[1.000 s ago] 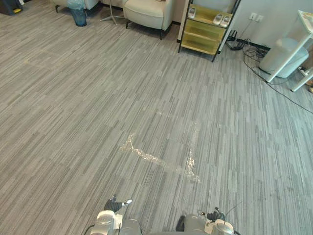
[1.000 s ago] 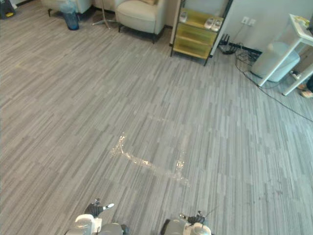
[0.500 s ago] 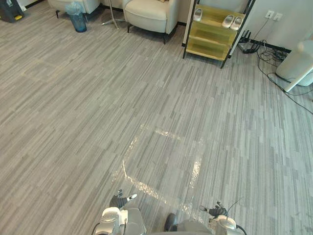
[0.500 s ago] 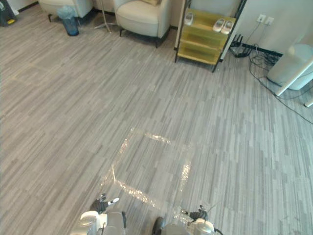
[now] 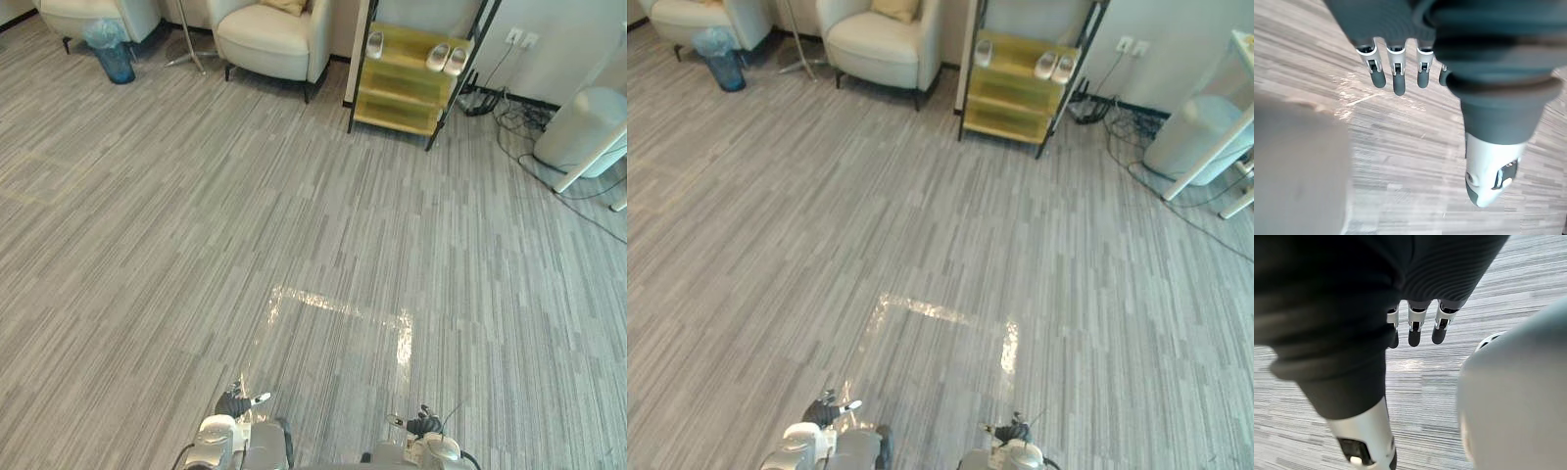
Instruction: Pick up cushions and gather them together orderly.
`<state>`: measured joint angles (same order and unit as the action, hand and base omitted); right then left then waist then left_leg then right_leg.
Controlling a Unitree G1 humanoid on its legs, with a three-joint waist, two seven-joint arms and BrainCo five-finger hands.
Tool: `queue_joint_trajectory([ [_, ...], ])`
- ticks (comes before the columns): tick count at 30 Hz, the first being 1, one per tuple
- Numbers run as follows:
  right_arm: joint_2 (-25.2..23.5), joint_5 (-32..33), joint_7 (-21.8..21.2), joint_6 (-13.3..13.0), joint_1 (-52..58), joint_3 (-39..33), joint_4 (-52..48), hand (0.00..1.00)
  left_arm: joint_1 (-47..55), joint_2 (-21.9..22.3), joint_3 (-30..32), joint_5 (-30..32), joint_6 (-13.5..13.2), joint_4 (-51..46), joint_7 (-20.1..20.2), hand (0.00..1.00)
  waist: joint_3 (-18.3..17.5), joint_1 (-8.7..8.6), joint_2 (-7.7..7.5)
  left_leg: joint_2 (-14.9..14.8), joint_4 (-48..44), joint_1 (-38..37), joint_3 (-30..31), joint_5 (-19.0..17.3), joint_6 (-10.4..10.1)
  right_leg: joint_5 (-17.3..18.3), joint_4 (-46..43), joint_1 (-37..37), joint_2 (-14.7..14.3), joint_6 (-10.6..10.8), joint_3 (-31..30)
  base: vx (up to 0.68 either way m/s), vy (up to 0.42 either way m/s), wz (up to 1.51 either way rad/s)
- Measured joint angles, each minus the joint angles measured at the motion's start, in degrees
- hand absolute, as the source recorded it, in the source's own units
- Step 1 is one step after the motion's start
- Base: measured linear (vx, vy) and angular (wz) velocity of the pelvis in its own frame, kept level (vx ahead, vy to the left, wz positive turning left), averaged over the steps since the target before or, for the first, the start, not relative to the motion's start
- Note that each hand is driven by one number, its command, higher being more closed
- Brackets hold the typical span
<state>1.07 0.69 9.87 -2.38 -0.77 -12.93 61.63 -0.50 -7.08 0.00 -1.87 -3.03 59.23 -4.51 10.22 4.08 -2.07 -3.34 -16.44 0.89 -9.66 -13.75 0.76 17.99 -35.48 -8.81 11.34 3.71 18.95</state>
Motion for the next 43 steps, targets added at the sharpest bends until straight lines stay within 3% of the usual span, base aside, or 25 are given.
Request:
queue_joint_trajectory([
  [1, 0.5, -0.7, -0.2, 0.0, -0.3, 0.1, 0.0, 0.0, 0.2, 0.1, 0.0, 0.0, 0.0, 0.0, 0.0, 0.0, 0.0, -0.59, 0.68, -0.9, 0.6, -0.9, 0.0, 0.0, -0.1, -0.4, 4.1, -1.6, -1.0, -0.5, 0.6, 0.3, -0.121, 0.06],
  [3, 1.3, -0.7, -0.3, 0.0, -0.4, 0.3, 0.0, 0.0, 1.1, 0.3, -0.1, 0.0, 0.0, 0.0, 0.1, 0.0, 0.1, -0.93, 1.6, -2.2, 1.9, -2.7, -0.1, 0.2, -0.6, -5.0, 12.8, -3.5, -2.4, -0.7, 1.0, 0.3, -0.142, 0.03],
  [4, 1.3, -0.7, -0.3, -0.1, -0.1, 0.3, 0.0, 0.0, 1.3, 0.0, -0.2, 0.0, 0.0, 0.0, 0.2, 0.0, -0.2, -1.02, 1.02, -2.1, 2.3, -3.6, 0.0, 0.2, -1.7, -10.3, 18.8, -3.5, -2.9, -1.4, 0.5, 0.33, -0.193, 0.17],
  [5, 1.5, -0.6, -0.6, -0.3, 0.5, 0.3, 0.1, 0.0, 1.3, -0.7, -0.7, 0.1, 0.0, 0.3, 0.2, 0.0, -0.3, -1.29, 0.05, -1.3, 2.2, -5.2, 1.3, -1.2, -4.2, -18.5, 22.3, -3.3, -3.3, -3.5, -2.2, 0.32, -0.201, 0.08],
  [6, 2.5, -0.7, -0.6, -0.5, 0.2, 0.4, 0.2, 0.0, 1.2, 0.6, -0.8, 0.1, -0.1, 1.0, 0.1, 0.0, -0.8, -1.23, 2.36, -3.2, 2.3, -5.8, 2.5, -1.8, -5.1, -18.1, 19.9, -3.3, -4.6, -3.6, -2.1, 0.31, -0.195, 0.11],
  [8, 3.7, -0.7, -1.0, -0.5, 0.5, 0.5, 0.5, 0.0, 1.5, 2.6, -1.0, 0.1, -0.1, 1.4, 0.2, 0.0, -1.7, -1.32, 4.15, -5.0, 0.3, -5.3, 4.0, -2.5, -6.1, -14.6, 19.7, -3.0, -6.3, -4.0, -1.8, 0.3, -0.212, 0.08],
  [9, 4.0, -0.6, -1.0, -0.6, 0.4, 0.2, 0.5, 0.0, 1.1, 3.2, -1.0, 0.1, -0.1, 1.8, 0.3, 0.0, -1.8, -1.38, 5.37, -6.1, -4.4, -3.3, 5.1, -3.0, -7.0, -13.3, 20.0, -2.2, -7.1, -4.4, -1.0, 0.29, -0.243, 0.33],
  [10, 4.2, -0.5, -1.0, -0.6, 0.5, -0.3, 0.5, 0.0, 0.7, 3.6, -0.3, 0.2, -0.2, 2.0, 0.9, 0.0, -1.3, -1.69, 5.97, -8.1, -15.6, 1.5, 6.7, -2.8, -7.4, -12.4, 21.8, 0.7, -8.7, -4.8, 0.0, 0.22, -0.166, 0.39],
  [12, 3.8, -0.5, -1.0, -0.3, 0.8, -0.1, 0.6, 0.0, 0.6, 3.8, 1.1, 0.1, -0.5, 1.4, 1.3, 0.0, -0.5, -1.13, 5.99, -10.8, -28.0, 6.0, 7.3, -2.2, -7.7, -11.2, 23.8, 5.2, -10.5, -6.2, 0.8, 0.21, -0.118, 0.21],
  [14, 3.6, -0.5, -1.0, -0.4, 1.3, -0.1, 0.8, 0.0, 0.8, 3.8, 1.0, 0.1, -0.7, -0.1, 1.5, 0.0, -0.3, -0.58, 5.42, -10.7, -30.2, 9.0, 5.2, -3.6, -7.1, -10.2, 25.2, 8.7, -10.7, -6.1, 0.8, 0.22, -0.038, -0.02],
  [17, 3.5, 0.3, -0.9, -0.4, 1.2, -0.1, 0.7, 0.0, 0.5, 3.8, 0.7, 0.0, -1.1, -0.4, 1.4, 0.0, -0.2, -0.52, 5.45, -7.2, -17.2, 12.4, 5.0, -3.8, -6.5, -10.1, 26.0, 9.6, -9.8, -4.6, -0.6, 0.21, 0.074, -0.3],
  [18, 3.6, 0.8, -0.7, -0.4, 1.0, -0.5, 0.8, 0.0, 0.3, 3.8, 0.7, 0.0, -1.1, -0.2, 1.4, 0.0, 0.0, -0.48, 5.33, -4.6, -9.2, 11.9, 7.6, 1.6, -6.2, -9.8, 25.7, 10.1, -9.0, -3.5, -1.6, 0.28, 0.164, -0.41],
  [20, 2.6, 1.0, -0.6, -0.5, 1.7, 0.0, 1.0, 0.0, 0.4, 3.0, 0.5, -0.1, -1.1, 0.0, 1.2, 0.0, -0.8, -0.66, 3.22, -1.5, -3.6, 8.0, 6.9, 4.1, -4.9, -10.3, 27.3, 10.9, -7.4, -1.8, -3.6, 0.32, 0.121, -0.15],
  [22, 1.9, 1.0, -0.6, -0.4, 1.9, -0.4, 1.3, 0.0, -0.4, 1.8, 0.0, 0.0, -0.9, 0.5, 1.3, 0.0, -0.6, -0.55, 1.78, 0.3, -3.9, 7.7, 6.9, 3.8, -4.1, -10.8, 30.0, 13.0, -6.0, -0.9, -3.7, 0.3, 0.114, 0.14],
  [28, 1.3, -0.5, -0.8, -0.5, 1.9, -0.5, 1.8, 0.0, 0.0, 1.0, -1.3, -0.4, -0.4, 1.1, 1.3, 0.0, -1.3, -0.44, 1.43, 1.9, -1.0, 2.4, 6.8, 3.7, -4.1, -10.5, 29.9, 16.1, -4.4, -0.4, -4.4, 0.16, 0.038, -0.02],
  [37, 1.4, -0.6, -0.9, -0.4, 2.5, -2.6, 2.1, 0.0, 1.1, 1.2, -3.2, -0.6, -0.4, 1.2, 1.4, 0.0, -2.4, -0.69, 2.11, 1.4, 3.6, 0.0, 7.0, 3.8, -4.0, -10.2, 31.3, 16.9, -5.2, 0.0, -4.7, 0.03, -0.036, -0.04],
  [43, 1.4, -0.6, -1.0, -0.5, 2.8, -2.6, 2.0, 0.0, 1.3, 1.3, -3.3, -0.6, -0.5, 1.3, 1.4, 0.0, -2.8, -0.67, 1.89, 2.1, 6.9, -1.0, 7.3, 6.1, -3.7, -10.3, 32.0, 16.9, -4.8, -0.1, -4.6, -0.05, -0.006, 0.03],
])
